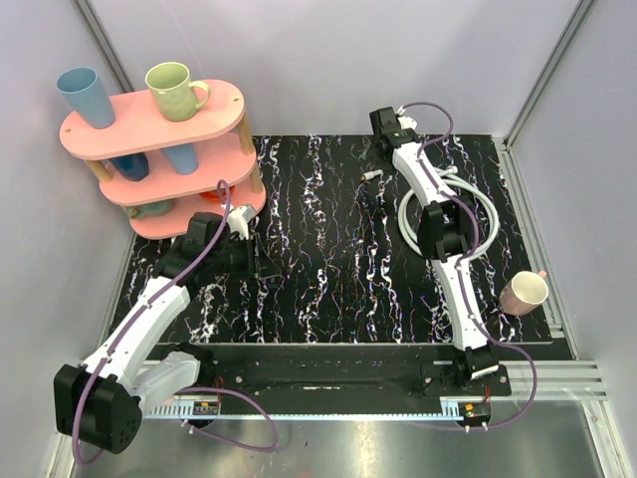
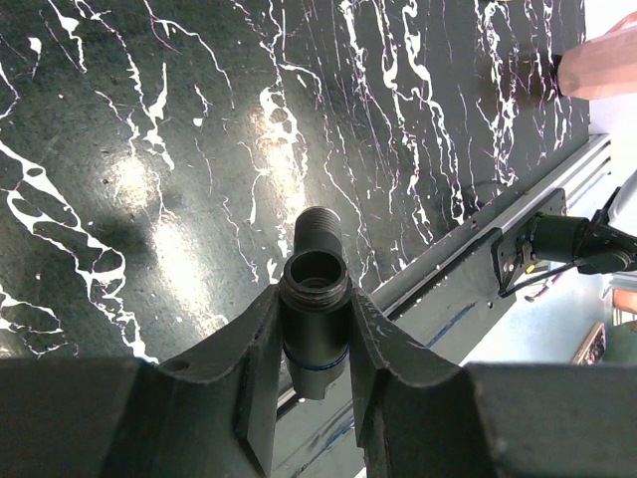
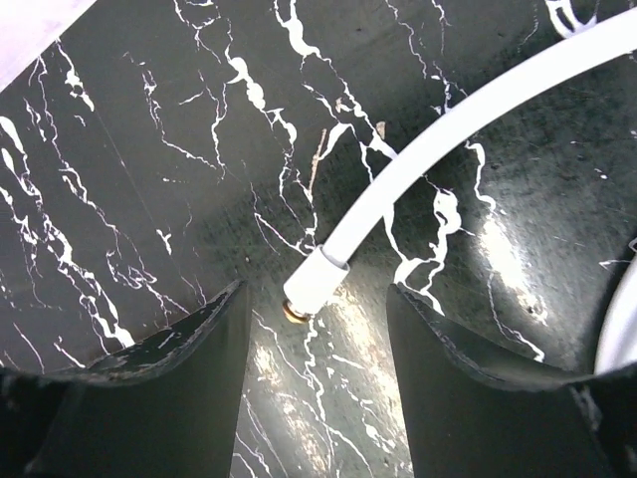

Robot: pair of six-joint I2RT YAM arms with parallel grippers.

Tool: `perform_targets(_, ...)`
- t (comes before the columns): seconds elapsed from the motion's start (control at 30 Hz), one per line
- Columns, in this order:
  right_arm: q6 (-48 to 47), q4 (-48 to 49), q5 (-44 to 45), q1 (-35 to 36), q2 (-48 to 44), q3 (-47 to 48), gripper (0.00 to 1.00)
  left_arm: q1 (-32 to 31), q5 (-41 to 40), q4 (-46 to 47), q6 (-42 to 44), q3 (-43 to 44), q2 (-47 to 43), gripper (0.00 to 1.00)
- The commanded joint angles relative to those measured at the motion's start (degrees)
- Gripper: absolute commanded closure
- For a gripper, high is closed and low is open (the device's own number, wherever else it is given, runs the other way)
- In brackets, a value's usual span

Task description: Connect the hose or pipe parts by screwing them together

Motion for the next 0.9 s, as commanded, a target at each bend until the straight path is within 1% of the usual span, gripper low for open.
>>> perform_targets(0.0,4.5,1.1,2.3,0.0,3.3,3.1,0.37,-0.7,2.0,3.0,0.0,1.1,-0.9,1.0)
perform_targets(0.17,5.4,2.6,3.4,0.1,3.1,2.6,0.38,-1.1,2.8,3.4,-0.3,0.8,-1.0,1.0)
perform_targets(0.37,7.7,1.5,4.7,0.1,3.7,2.3,0.41,-1.5,2.7,3.5,-0.3,0.7,-1.1,1.0)
perform_targets(0.53,7.8,0.7,3.1,0.1,6.2,2.1,0.41,-1.5,3.0,3.5,-0.3,0.8,-1.1,1.0)
perform_targets(0.7,8.8,2.1,1.0,0.1,6.4,-1.1,0.43,-1.5,2.9,3.6,-0.2,0.7,-1.2,1.0)
perform_targets(0.73,8.7,2.4,0.8,0.1,6.4,-1.2,0.47,-1.5,2.9,3.6,-0.2,0.7,-1.2,1.0)
perform_targets(0.8,8.3,2.8,0.3,0.2,5.6,-1.8,0.51,-1.5,2.8,3.5,-0.2,0.7,-1.3,1.0)
perform_targets(0.83,8.0,3.1,0.2,0.3,5.1,-2.2,0.55,-1.5,2.8,3.5,-0.2,0.8,-1.1,1.0)
perform_targets(0.87,7.3,3.6,0.1,0.3,3.6,-3.2,0.56,-1.5,2.7,3.5,-0.2,0.8,-1.1,1.0)
